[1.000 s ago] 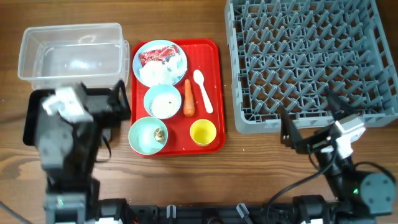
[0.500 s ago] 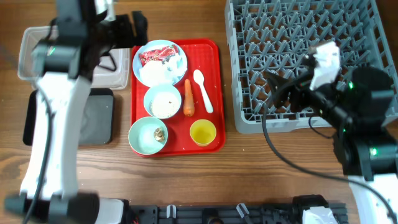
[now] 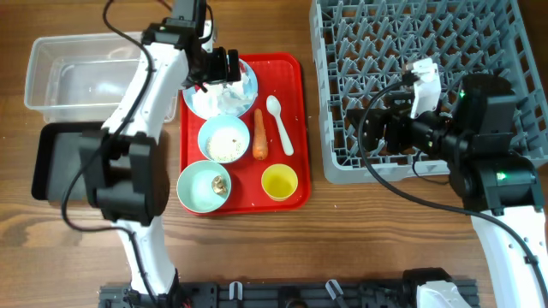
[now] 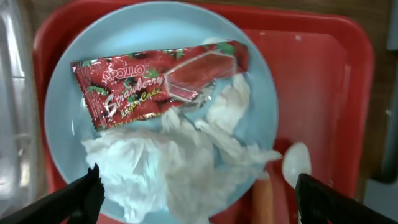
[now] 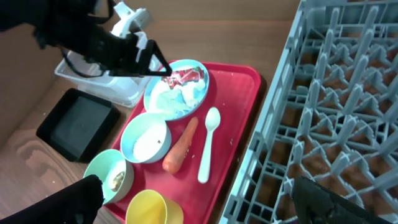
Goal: Sort waste into correct bins and load items into the dishwasher rack
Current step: 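Grasp the white tissue on the blue plate with the left gripper and lift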
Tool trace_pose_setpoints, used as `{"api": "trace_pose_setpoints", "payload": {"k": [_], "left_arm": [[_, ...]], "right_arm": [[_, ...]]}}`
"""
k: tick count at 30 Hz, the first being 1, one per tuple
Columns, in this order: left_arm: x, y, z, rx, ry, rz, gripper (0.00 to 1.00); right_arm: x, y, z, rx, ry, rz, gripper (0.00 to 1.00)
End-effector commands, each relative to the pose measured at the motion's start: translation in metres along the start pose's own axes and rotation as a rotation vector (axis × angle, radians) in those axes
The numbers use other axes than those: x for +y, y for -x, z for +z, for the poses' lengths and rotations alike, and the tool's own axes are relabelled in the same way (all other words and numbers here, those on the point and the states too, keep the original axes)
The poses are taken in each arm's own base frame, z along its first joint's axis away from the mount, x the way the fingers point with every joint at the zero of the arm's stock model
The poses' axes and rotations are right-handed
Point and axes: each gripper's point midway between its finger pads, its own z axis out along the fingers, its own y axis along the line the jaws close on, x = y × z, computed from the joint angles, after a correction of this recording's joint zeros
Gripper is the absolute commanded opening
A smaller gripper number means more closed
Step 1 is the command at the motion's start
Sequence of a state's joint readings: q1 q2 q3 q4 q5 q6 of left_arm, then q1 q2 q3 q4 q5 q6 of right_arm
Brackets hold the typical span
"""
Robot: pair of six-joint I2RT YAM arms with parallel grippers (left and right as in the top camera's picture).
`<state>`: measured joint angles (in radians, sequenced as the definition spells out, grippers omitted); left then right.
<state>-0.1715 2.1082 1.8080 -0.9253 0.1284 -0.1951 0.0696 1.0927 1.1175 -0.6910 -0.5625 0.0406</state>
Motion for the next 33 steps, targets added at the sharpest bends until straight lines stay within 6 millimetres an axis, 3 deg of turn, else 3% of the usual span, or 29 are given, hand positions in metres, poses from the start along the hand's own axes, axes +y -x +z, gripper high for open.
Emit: {"api": "trace_pose_setpoints", "payload": {"k": [1,6,12,13,14,17,19,20,23,29,31,33], "left_arm": [[0.011,-0.006,0.036,0.039,0.062,-0.116,1.00],[0.017,-0.015,0.059,0.082,0.088,-0.153,1.00],[0.005,-0.025,0.089,0.107,0.087,-0.121,0.98],[0.002,-0.026,0.093,0.104,0.084,-0.113,0.93],[-0.002,-0.027,0.097,0.106,0.083,-0.106,0.80],[-0.002,-0.031,0.100,0.112,0.101,-0.096,0.39],[0.004,-0.032,0.099,0.112,0.134,-0.094,0.04],[0.004,-0.032,0.097,0.115,0.135,-0.095,0.04],[0.003,-0.019,0.072,0.092,0.125,-0.107,0.04],[-0.013,0.049,-0.059,-0.132,0.049,-0.128,0.04],[-0.006,0.064,-0.096,-0.213,0.033,-0.149,0.04],[0.011,0.071,-0.118,-0.258,0.036,-0.182,0.04]], "right_arm": [[-0.004,0.003,0.000,0.008,-0.029,0.013,1.00],[-0.006,-0.001,0.000,0.022,-0.040,0.022,1.00],[-0.007,-0.001,0.000,0.021,-0.048,0.021,0.99],[-0.007,-0.001,0.000,0.022,-0.048,0.021,0.99],[-0.007,-0.001,0.000,0.022,-0.048,0.022,0.99],[-0.008,-0.003,0.000,0.031,-0.053,0.027,0.95],[-0.013,-0.009,-0.001,0.051,-0.084,0.039,0.95],[-0.015,-0.011,-0.001,0.059,-0.094,0.044,0.95],[-0.015,-0.012,-0.001,0.064,-0.095,0.046,0.94],[-0.015,-0.012,-0.001,0.062,-0.095,0.045,0.94],[-0.015,-0.011,-0.001,0.059,-0.094,0.044,0.95],[-0.015,-0.010,-0.001,0.057,-0.094,0.043,0.94]]}}
